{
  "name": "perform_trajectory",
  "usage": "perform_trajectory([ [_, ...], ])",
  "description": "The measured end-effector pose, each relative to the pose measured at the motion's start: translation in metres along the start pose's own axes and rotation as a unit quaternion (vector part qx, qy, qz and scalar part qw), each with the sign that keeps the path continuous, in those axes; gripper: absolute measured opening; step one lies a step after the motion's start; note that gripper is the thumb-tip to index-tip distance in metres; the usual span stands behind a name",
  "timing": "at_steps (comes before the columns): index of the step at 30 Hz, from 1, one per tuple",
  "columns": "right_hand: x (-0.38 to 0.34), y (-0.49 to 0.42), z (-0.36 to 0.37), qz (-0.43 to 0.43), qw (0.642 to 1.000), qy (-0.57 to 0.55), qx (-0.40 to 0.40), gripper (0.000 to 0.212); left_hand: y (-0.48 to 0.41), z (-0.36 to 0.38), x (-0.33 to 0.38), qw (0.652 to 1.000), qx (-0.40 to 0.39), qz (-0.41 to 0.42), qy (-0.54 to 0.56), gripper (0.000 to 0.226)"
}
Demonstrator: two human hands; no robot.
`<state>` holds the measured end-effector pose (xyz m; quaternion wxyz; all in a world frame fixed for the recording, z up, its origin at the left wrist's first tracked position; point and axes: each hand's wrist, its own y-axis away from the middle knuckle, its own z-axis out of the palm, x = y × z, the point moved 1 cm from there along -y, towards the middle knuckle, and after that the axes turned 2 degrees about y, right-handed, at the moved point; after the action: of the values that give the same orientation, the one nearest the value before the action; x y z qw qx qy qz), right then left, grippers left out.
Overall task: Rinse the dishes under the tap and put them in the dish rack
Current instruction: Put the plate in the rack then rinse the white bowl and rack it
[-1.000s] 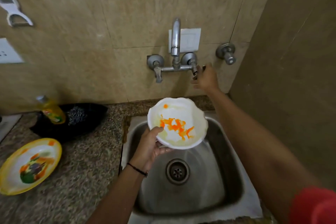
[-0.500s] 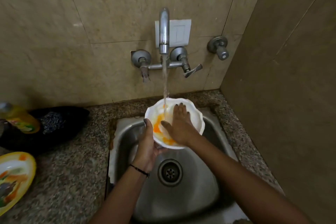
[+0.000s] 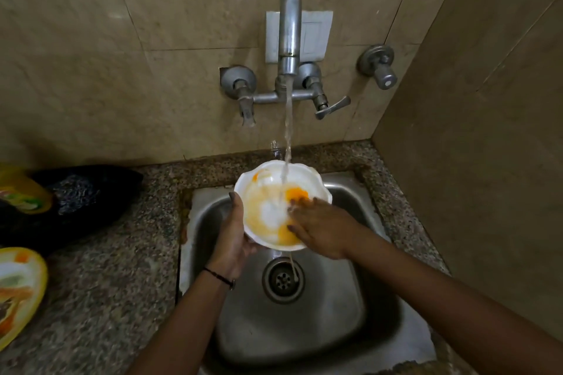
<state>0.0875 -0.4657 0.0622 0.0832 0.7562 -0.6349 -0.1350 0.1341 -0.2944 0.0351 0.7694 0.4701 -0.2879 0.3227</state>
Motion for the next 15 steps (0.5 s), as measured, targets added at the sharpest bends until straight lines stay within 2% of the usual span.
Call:
perform_trajectory([
  [2, 0.008, -0.022, 0.009, 0.085, 0.996, 0.025, -0.003, 0.067, 0.004, 0.005, -0.003, 1.0, 0.006, -0.005, 0.006, 0.071],
  [5, -0.009, -0.056, 0.023, 0.147, 0.987, -0.053, 0.034, 0.077, 0.006, 0.013, -0.004, 1.0, 0.001, -0.013, 0.023, 0.062],
  [7, -0.032, -0.071, 0.028, 0.131, 0.979, -0.135, 0.073, 0.077, 0.007, 0.017, -0.003, 1.0, 0.002, -0.018, 0.023, 0.062],
  [9, -0.053, -0.075, 0.028, 0.098, 0.973, -0.197, 0.074, 0.07, 0.01, 0.021, -0.003, 0.999, -0.001, -0.015, 0.033, 0.06],
  [11, -0.067, -0.066, 0.023, 0.05, 0.963, -0.262, 0.048, 0.063, 0.011, 0.02, -0.005, 1.0, 0.005, 0.004, 0.025, 0.057],
  [13, -0.073, -0.045, 0.015, 0.008, 0.937, -0.35, 0.006, 0.058, 0.006, 0.011, -0.005, 1.0, 0.015, -0.009, 0.016, 0.064],
  [15, -0.076, -0.023, 0.013, -0.05, 0.941, -0.335, -0.021, 0.06, 0.001, 0.0, -0.002, 0.999, 0.026, -0.023, 0.006, 0.077],
])
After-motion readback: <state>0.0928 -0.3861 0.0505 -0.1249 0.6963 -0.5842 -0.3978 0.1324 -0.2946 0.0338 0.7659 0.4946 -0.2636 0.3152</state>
